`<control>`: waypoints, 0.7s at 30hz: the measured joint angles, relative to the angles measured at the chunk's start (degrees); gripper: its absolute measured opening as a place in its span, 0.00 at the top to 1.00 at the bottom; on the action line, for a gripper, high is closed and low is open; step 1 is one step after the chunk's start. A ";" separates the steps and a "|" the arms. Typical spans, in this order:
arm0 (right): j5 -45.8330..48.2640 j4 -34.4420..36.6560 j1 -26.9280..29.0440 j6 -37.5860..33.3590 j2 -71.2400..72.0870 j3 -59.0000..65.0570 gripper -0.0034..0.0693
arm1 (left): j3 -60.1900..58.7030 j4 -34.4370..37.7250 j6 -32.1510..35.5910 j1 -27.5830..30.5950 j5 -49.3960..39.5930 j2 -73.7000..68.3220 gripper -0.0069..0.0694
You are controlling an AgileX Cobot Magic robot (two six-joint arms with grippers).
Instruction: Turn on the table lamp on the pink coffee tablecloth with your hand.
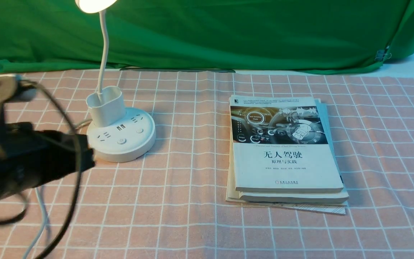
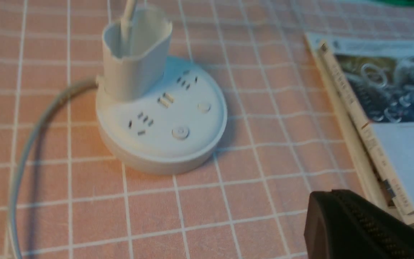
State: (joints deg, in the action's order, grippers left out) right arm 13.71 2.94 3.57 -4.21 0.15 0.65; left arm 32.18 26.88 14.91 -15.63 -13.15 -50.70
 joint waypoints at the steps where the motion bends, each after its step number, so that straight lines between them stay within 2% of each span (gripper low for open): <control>1: 0.00 0.00 0.00 0.00 0.00 0.00 0.63 | -0.49 -0.14 0.07 0.00 0.00 1.43 0.91; 4: 0.00 0.00 0.00 0.00 0.00 0.00 0.63 | -4.63 -1.19 0.68 0.00 0.07 12.81 0.91; 10: 0.00 0.00 0.00 0.00 0.00 0.00 0.63 | -11.77 -5.05 3.01 0.00 1.75 24.17 0.91; 18: 0.00 0.00 0.00 0.00 0.00 0.00 0.63 | -15.78 -6.34 3.11 0.00 2.35 26.90 0.91; 21: 0.00 0.00 0.00 0.00 0.00 0.00 0.63 | -16.22 -10.81 3.11 0.00 2.11 26.95 0.91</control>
State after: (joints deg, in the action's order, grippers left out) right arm 13.71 2.94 3.57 -4.21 0.15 0.65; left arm 15.96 16.06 18.02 -15.63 -11.04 -23.75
